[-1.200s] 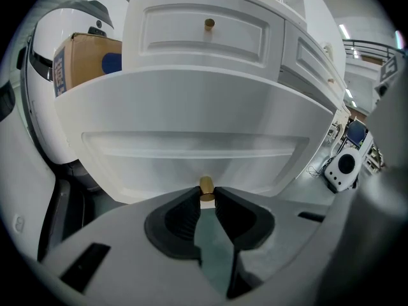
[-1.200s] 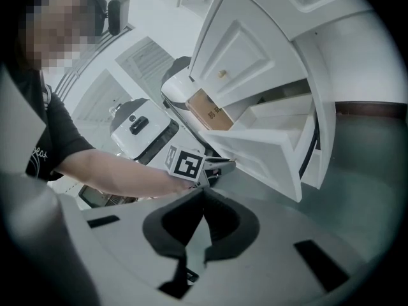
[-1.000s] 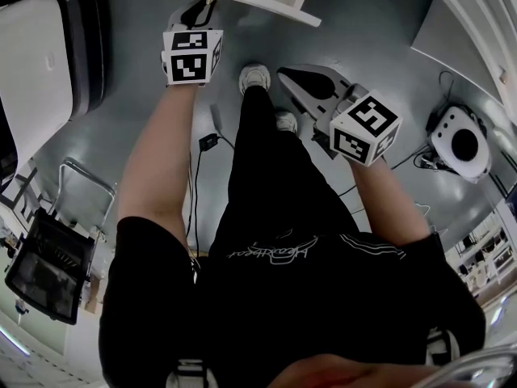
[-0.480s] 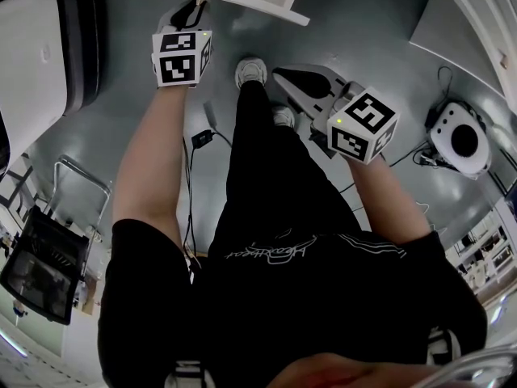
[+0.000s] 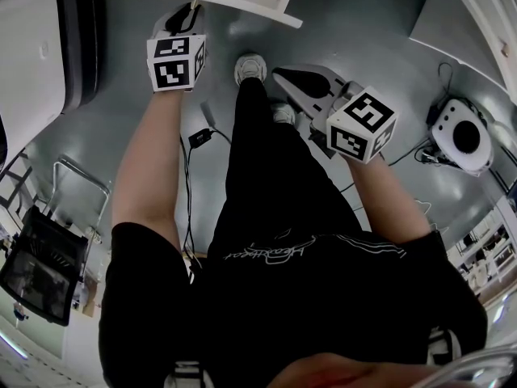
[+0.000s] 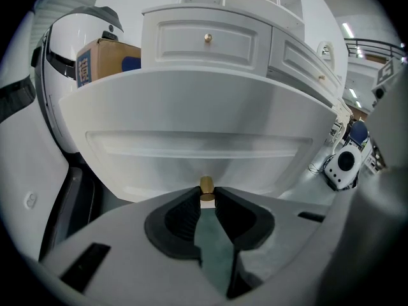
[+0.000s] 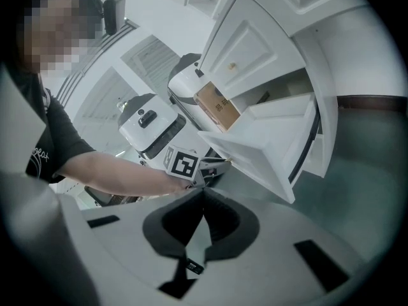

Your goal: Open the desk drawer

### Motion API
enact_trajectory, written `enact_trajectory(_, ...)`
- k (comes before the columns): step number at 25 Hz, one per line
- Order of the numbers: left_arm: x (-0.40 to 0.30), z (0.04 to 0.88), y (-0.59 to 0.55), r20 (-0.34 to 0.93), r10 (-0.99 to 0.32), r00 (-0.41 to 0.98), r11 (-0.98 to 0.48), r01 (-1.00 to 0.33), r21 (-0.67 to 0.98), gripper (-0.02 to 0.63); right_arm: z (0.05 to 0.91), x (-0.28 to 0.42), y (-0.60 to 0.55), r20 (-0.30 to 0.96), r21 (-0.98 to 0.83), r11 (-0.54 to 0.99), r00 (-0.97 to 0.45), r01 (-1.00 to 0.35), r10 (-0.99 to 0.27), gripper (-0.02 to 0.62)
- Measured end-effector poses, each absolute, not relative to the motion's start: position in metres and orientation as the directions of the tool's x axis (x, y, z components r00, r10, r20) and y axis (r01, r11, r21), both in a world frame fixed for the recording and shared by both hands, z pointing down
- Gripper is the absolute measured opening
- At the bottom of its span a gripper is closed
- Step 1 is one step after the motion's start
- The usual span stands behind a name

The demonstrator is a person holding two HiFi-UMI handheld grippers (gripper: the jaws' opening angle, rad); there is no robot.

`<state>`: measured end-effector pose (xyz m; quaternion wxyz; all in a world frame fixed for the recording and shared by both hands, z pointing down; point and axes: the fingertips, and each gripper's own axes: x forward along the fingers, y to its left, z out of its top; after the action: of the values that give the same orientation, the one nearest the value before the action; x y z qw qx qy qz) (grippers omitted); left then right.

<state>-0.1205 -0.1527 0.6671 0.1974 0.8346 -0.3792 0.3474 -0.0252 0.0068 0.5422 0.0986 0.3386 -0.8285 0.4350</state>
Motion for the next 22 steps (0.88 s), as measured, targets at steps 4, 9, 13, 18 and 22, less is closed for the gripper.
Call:
enact_trajectory(4, -0.125, 0.668, -0.146, 0.731, -0.498, 0.467, -0.627, -0.776, 0.068, 0.074, 0.542, -0.027, 0.012, 0.455, -0.657, 0.392, -0.753, -0.644, -0.475, 0.005)
enact_trajectory(9, -0.127, 0.669, -0.142, 0.733, -0.499, 0.463, -0.627, -0.777, 0.064, 0.074, 0.541, -0.027, 0.017, 0.455, -0.655, 0.395, -0.753, -0.645, -0.475, 0.005)
enact_trajectory(13, -0.126, 0.67, -0.142, 0.734, -0.498, 0.462, -0.629, -0.775, 0.061, 0.074, 0.542, -0.026, 0.021, 0.457, -0.654, 0.391, -0.75, -0.648, -0.479, 0.005)
enact_trajectory(18, -0.123, 0.67, -0.143, 0.737, -0.499, 0.456, -0.628, -0.776, 0.055, 0.075, 0.544, -0.025, 0.024, 0.459, -0.656, 0.385, -0.747, -0.65, -0.481, 0.005)
enact_trajectory(22, -0.122, 0.671, -0.144, 0.742, -0.487, 0.461, -0.623, -0.779, 0.075, 0.075, 0.542, -0.024, 0.026, 0.46, -0.653, 0.383, -0.744, -0.653, -0.484, 0.005)
